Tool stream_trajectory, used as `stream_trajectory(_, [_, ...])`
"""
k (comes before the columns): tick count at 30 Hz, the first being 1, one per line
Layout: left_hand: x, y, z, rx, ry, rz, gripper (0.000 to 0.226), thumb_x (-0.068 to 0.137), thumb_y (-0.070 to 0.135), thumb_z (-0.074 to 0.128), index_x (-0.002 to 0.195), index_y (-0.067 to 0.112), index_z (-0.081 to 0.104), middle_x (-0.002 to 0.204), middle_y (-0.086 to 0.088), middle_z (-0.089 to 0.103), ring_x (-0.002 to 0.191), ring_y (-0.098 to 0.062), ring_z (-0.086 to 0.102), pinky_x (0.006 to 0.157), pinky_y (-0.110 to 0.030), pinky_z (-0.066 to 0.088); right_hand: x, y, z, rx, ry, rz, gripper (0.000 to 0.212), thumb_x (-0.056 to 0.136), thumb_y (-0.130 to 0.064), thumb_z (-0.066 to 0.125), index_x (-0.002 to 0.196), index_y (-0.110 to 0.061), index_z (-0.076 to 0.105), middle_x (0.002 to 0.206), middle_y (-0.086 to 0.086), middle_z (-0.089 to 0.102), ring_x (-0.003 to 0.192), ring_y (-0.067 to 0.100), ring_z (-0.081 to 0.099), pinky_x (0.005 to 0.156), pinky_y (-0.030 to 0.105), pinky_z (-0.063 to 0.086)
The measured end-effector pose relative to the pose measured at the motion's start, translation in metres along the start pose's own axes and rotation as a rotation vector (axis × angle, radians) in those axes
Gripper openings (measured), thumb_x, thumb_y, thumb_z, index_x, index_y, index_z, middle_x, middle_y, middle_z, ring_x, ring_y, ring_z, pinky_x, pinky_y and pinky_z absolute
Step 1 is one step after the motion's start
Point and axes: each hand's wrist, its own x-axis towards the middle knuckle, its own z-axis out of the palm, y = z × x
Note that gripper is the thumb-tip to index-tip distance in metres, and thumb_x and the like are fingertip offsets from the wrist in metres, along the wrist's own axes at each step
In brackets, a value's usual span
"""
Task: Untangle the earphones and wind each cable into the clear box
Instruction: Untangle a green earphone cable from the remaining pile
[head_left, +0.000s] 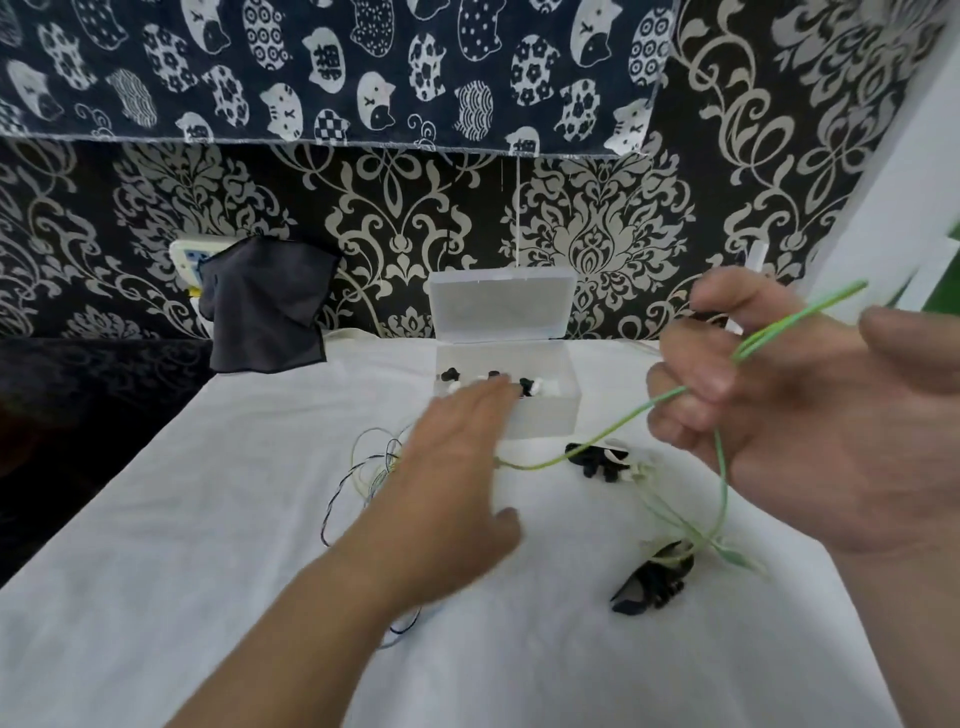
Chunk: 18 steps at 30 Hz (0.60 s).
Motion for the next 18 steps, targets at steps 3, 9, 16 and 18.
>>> stream_trajectory(3, [0.003,-0.001,0.021,0.039,-0.083,-0.086,0.055,0.093,0.03,0.06,0.141,0.038,0.035,0.135,0.016,0.053,0.125,-0.011,0.045,0.109,-0.022,0.031,0.005,-0.005,-0.004,0.117,0.045,-0.021,0.073,0.097,-0.052,0.02,0.117,0.011,0.051,0.093,0.024,0.05,0.089,0.034,0.045,0.087,0.046,0.037])
stream_trajectory(9, [0.006,-0.045,0.009,0.196,0.086,-0.371,0.023,0.099,0.033,0.045,0.083,0.024,0.059,0.08,0.004,0.066,0.086,-0.023,0.063,0.069,-0.033,0.046,-0.002,-0.029,-0.051,0.285,0.5,-0.253,0.046,0.1,-0.044,0.034,0.078,-0.011,0.057,0.071,0.005,0.051,0.062,0.021,0.047,0.062,0.032,0.044])
stream_trajectory(16, [0.009,-0.041,-0.006,0.151,0.295,-0.087,0.039,0.099,0.035,0.046,0.067,0.017,0.055,0.06,0.002,0.053,0.061,-0.022,0.052,0.057,-0.035,0.037,0.0,0.01,-0.038,-1.251,0.885,0.375,0.034,0.086,-0.014,0.069,0.119,-0.022,0.066,0.117,0.008,0.062,0.083,0.024,0.065,0.073,0.035,0.048])
stream_trajectory(18, [0.01,-0.032,-0.007,0.216,0.328,0.031,0.041,0.096,0.043,0.04,0.066,0.02,0.057,0.058,0.005,0.049,0.058,-0.02,0.05,0.057,-0.031,0.032,0.001,0.022,-0.023,-1.579,0.769,0.394,0.057,0.083,-0.022,0.073,0.136,-0.033,0.054,0.137,-0.004,0.049,0.094,0.015,0.057,0.079,0.032,0.041])
